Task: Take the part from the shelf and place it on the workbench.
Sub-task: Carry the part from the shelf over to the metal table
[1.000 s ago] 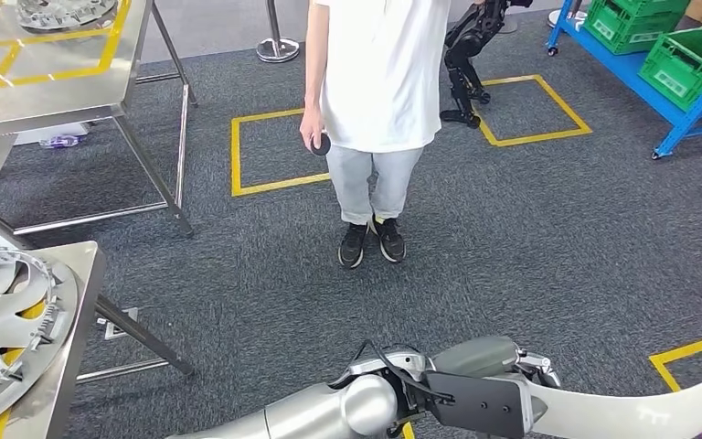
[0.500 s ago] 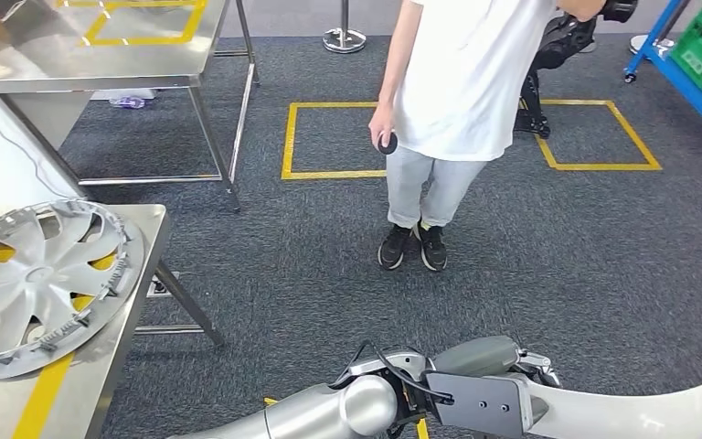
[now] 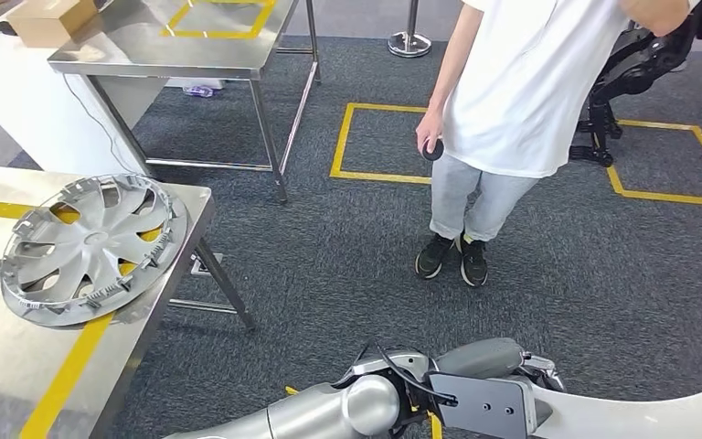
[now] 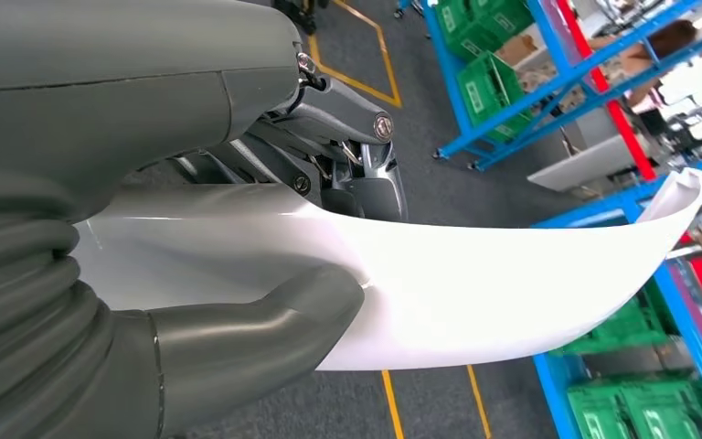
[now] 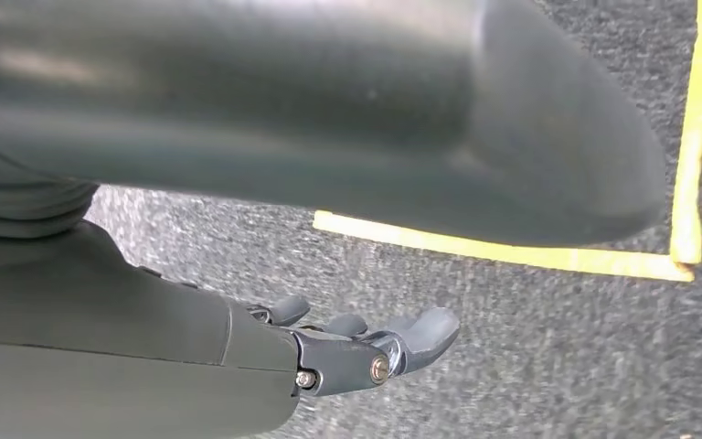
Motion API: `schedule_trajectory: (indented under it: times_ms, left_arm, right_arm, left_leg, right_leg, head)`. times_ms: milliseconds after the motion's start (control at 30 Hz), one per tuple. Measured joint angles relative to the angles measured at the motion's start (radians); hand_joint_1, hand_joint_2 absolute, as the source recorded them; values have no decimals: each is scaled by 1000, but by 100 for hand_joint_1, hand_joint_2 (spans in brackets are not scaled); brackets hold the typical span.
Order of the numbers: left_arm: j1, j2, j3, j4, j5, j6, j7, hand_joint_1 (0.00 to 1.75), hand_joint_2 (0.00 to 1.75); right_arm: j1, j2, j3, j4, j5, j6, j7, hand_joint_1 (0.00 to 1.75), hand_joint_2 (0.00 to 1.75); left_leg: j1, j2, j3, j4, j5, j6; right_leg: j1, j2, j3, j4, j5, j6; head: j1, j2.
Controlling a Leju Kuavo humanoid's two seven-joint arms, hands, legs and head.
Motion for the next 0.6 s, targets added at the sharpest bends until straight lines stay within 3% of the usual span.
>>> schedule_trajectory:
  times_ms: [67, 133, 167, 200, 300, 333, 400, 433, 500, 567, 600]
  left_arm:
    - [0, 1, 0, 0, 1, 0, 0, 175, 175]
    - [2, 2, 0, 2, 1, 0, 1, 175, 175]
    - [3, 3, 0, 3, 1, 0, 1, 175, 175]
    - [3, 3, 0, 3, 1, 0, 1, 175, 175]
    - [1, 1, 0, 2, 1, 0, 1, 175, 175]
    - [1, 0, 0, 2, 1, 0, 0, 175, 175]
    - [1, 0, 0, 2, 1, 0, 0, 175, 175]
    - [2, 0, 0, 2, 0, 0, 0, 175, 175]
    - [1, -1, 1, 1, -1, 0, -2, 175, 175]
    - [0, -2, 1, 1, -4, -1, -3, 175, 175]
    - [2, -2, 0, 2, -5, -1, -3, 175, 175]
  right_arm:
    - [3, -1, 0, 0, 0, 0, -1, 0, 0]
    - [5, -2, 0, 0, 2, 0, -1, 0, 0]
    - [4, -2, 0, 0, 3, 0, -1, 0, 0]
    - [3, -2, 0, 0, 4, 1, -1, 0, 0]
    - [1, -2, 0, 0, 4, 1, -1, 0, 0]
    - [0, -2, 0, 0, 5, 2, -1, 0, 0]
    - [-2, -1, 0, 0, 6, 2, 0, 0, 0]
    - [-4, 0, 1, 0, 7, 2, 0, 0, 0]
    - [-7, 1, 1, 0, 8, 2, 0, 0, 0]
    - [-4, 1, 1, 0, 9, 3, 1, 0, 0]
    - [-2, 1, 1, 0, 9, 3, 2, 0, 0]
  left_leg:
    - [0, 45, -60, 129, -66, -3]
    - [0, 56, -96, 211, -92, -2]
    - [0, 58, -87, 198, -78, 1]
    - [-1, 64, -57, 147, -49, 5]
    - [-13, 119, 46, -40, 16, 22]
    - [-17, 128, 57, -64, 19, 27]
    - [-20, 110, 57, -71, 22, 36]
    - [-19, 99, 60, -77, 25, 41]
    - [-11, 78, 66, -88, 35, 52]
    - [-6, 57, 65, -90, 39, 56]
    - [-5, 44, 64, -89, 39, 57]
  right_leg:
    - [6, -28, 0, 0, -1, -7]
    - [10, -56, -1, 0, -3, -9]
    - [12, -69, 0, 0, -3, -9]
    - [13, -81, 1, 0, -4, -9]
    - [18, -108, 8, 1, -9, -2]
    - [19, -116, 9, 1, -10, 2]
    - [19, -133, 13, -1, -11, 13]
    - [17, -130, 15, 2, -15, 19]
    - [12, -87, -4, 50, -47, 31]
    - [9, -35, -62, 169, -104, 39]
    - [8, -25, -94, 228, -124, 42]
  head:
    - [-6, 0]
    - [-6, 0]
    - [-6, 0]
    - [-6, 0]
    - [-6, 0]
    - [-5, 0]
    - [-5, 0]
    - [-4, 0]
    - [-1, 0]
    - [4, 0]
    - [5, 0]
